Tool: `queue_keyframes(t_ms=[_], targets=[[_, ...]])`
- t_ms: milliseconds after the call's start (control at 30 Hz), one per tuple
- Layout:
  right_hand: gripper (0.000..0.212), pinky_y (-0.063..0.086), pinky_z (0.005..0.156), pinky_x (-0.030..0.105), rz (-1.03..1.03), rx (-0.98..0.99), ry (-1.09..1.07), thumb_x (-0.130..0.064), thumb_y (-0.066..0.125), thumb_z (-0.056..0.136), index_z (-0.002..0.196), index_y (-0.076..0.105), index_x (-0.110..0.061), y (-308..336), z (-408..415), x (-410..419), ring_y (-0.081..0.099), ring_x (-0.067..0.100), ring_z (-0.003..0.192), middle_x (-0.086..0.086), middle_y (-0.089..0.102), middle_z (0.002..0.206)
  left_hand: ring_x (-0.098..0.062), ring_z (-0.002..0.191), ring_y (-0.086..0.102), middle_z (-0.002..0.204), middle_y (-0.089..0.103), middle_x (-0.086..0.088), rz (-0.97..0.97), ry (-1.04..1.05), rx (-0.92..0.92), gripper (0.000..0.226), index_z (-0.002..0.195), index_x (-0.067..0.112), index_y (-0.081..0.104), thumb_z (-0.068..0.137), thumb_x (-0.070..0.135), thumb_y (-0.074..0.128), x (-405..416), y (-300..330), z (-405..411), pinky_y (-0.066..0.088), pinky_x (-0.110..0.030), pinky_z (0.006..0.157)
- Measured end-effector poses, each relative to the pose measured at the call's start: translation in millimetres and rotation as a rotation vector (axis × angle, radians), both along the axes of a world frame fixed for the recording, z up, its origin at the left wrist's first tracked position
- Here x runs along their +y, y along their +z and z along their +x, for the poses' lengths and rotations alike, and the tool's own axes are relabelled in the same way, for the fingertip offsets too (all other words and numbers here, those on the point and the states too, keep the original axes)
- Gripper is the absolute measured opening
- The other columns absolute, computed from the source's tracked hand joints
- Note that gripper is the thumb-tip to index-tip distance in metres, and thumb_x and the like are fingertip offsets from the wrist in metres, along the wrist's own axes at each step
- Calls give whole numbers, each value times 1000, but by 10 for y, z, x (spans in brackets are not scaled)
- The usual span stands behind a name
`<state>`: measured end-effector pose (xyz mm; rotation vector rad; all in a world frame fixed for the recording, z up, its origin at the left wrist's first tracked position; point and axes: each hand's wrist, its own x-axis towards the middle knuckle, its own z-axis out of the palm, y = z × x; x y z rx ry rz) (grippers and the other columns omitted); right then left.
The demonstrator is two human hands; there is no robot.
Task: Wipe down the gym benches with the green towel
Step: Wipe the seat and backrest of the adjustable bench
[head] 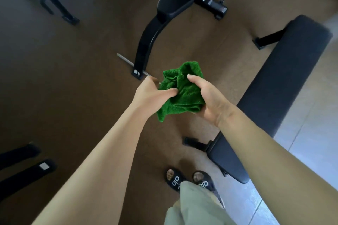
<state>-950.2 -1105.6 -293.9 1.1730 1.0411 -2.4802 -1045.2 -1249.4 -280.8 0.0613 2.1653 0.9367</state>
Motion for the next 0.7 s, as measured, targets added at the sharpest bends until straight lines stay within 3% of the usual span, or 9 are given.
queue_keyframes(t_ms=[167,333,500,567,700], targets=[[42,54,105,48,-29,50,-104,-35,49,108,137,63,-8,-1,-377,181,71,31,118,15,74,127,-18,108,63,122,61,2,9,-80,43,65,138,20,48,84,39,79,293,-7,-505,56,-37,89],[42,52,108,52,-74,36,-196,-35,54,106,137,63,-7,-106,-1283,251,71,33,118,16,74,126,-3,91,60,115,63,6,18,-130,162,53,135,23,52,89,33,76,424,-80,-1316,45,-17,63],[40,52,107,53,-120,33,-273,-34,56,105,136,63,-9,-195,-2152,397,70,34,119,16,74,126,-2,86,60,101,62,12,49,-120,250,31,123,23,59,94,26,71,596,-133,-2182,43,-15,61],[38,56,101,52,-124,-5,-307,-32,57,105,134,64,-9,-167,-2455,496,73,34,114,17,75,122,-3,84,62,100,63,10,60,-110,240,23,116,24,61,95,27,70,688,-130,-2527,43,-15,59],[33,64,74,43,-70,-45,-354,-18,57,105,136,63,-13,-208,-3116,729,77,33,103,17,77,117,-4,87,62,101,64,11,73,-168,217,19,115,25,61,98,24,67,963,-233,-3317,46,-18,62]])
